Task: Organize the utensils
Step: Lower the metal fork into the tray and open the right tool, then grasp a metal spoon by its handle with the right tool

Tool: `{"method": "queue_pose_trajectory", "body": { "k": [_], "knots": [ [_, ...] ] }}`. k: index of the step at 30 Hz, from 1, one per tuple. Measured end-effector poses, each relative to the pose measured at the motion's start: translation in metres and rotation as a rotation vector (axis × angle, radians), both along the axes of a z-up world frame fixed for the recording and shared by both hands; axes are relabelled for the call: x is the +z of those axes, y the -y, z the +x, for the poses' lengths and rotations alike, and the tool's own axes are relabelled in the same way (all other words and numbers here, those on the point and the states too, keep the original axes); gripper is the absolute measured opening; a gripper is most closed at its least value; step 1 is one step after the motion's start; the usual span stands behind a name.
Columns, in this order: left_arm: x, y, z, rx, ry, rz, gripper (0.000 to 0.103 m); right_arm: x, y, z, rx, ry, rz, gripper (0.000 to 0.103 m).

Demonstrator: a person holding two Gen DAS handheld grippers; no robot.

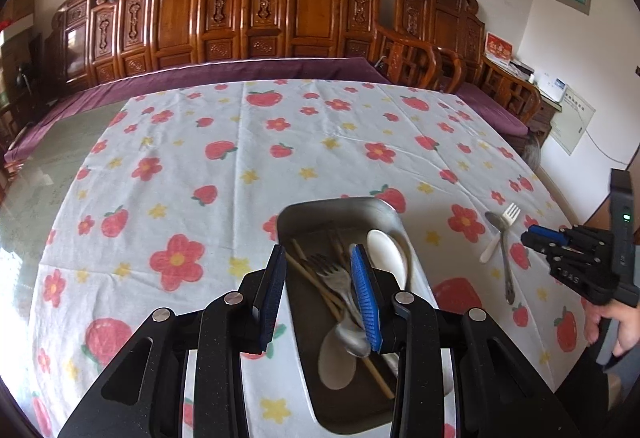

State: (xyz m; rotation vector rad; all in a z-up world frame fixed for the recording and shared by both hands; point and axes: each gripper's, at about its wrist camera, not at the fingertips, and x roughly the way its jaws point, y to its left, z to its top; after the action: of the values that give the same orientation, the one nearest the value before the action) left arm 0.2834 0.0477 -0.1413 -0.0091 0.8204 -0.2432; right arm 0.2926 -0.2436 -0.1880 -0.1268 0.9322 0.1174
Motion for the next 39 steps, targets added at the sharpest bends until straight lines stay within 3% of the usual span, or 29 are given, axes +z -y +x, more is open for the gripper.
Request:
{"method": "queue_pose_trajectory", "body": {
  "k": [4, 9, 14, 19, 20, 22, 26, 39],
  "knots": [
    [-0.003, 0.019, -0.004, -0.040, -0.001, 0.014, 0.032, -0.025, 0.023, 0.008, -0.058, -0.047, 0.017, 0.037],
    [-0.007, 0.039, -0.008, -0.085, -0.004, 0.012, 0.032, -0.041, 0.019, 0.017, -0.050, -0.076, 0.040, 0.037],
    [-0.010, 0.056, -0.012, -0.112, 0.002, 0.024, 0.032, -0.052, 0.009, 0.032, -0.078, -0.098, -0.015, 0.034],
    [-0.015, 0.062, -0.014, -0.127, -0.009, 0.044, 0.032, -0.046, 0.014, 0.035, -0.121, -0.106, -0.025, 0.033],
    [-0.016, 0.062, -0.014, -0.125, -0.011, 0.047, 0.032, -0.047, 0.016, 0.035, -0.122, -0.108, -0.012, 0.030],
    [-0.016, 0.062, -0.014, -0.128, -0.010, 0.045, 0.032, -0.047, 0.018, 0.034, -0.124, -0.114, 0.017, 0.013],
    [-0.015, 0.068, -0.016, -0.142, 0.010, 0.071, 0.032, -0.049, 0.027, 0.030, -0.124, -0.111, 0.045, 0.007],
    [-0.007, 0.100, -0.031, -0.208, 0.034, 0.101, 0.032, 0.005, 0.063, -0.004, -0.090, 0.055, 0.057, 0.007]
  ]
}}
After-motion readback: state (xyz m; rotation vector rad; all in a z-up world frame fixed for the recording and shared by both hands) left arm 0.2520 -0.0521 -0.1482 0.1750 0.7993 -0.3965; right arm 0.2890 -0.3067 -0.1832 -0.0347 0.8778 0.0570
